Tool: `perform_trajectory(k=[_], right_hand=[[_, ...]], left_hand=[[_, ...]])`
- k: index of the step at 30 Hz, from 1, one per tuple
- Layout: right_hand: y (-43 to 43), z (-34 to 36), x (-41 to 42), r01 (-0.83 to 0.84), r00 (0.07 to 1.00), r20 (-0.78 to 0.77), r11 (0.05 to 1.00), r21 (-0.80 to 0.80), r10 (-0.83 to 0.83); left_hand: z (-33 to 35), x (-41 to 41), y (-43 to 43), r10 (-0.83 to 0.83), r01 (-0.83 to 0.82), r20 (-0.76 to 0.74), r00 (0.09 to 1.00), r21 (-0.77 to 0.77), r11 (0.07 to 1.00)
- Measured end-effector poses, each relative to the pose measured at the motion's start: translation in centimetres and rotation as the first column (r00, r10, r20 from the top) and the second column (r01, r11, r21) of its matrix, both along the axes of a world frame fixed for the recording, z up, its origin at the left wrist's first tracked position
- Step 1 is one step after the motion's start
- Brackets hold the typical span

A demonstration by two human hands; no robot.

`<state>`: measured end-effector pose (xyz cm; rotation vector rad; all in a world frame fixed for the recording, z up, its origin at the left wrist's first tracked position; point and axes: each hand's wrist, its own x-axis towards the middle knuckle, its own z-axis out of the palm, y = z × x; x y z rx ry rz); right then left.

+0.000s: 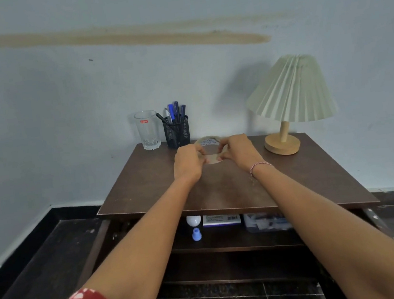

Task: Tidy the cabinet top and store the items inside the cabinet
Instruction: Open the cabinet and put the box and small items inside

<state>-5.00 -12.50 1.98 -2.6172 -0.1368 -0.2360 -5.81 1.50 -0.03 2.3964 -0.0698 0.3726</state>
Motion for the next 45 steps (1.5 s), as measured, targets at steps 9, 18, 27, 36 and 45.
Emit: perform_trajectory(k=[9,18,27,36,45], right_hand=[[0.9,2.2,-7.4,-0.044,0.999,-0.017,0.999,0.018,0.045],[2.2,2.6,-13.5,-0.073,0.997,-0.017,0.997,0.034,0.073],[4.1,1.5,-18.5,-0.119,0.992,-0.022,0.987,0.109,0.122],[5.9,-0.8,-21.1,-0.258,0.965,-0.045,0.966,0.01,0.258],[6.5,-2.1,-21.0,-0.314,0.944,-0.077,0.944,0.097,0.322]], left_hand=[[2.5,-7.4,2.1,-0.048,0.048,0.002,0.999,0.029,0.998],[3.0,-13.7,3.8,-0.049,0.047,0.02,0.999,0.092,0.995],[2.3,-19.5,6.0,0.01,-0.012,0.015,1.0,0.136,0.991],[0.4,-23.3,8.6,0.037,-0.032,-0.027,0.999,0.146,0.989],[-2.0,-23.5,9.4,0.125,-0.121,-0.028,0.992,0.11,0.987]])
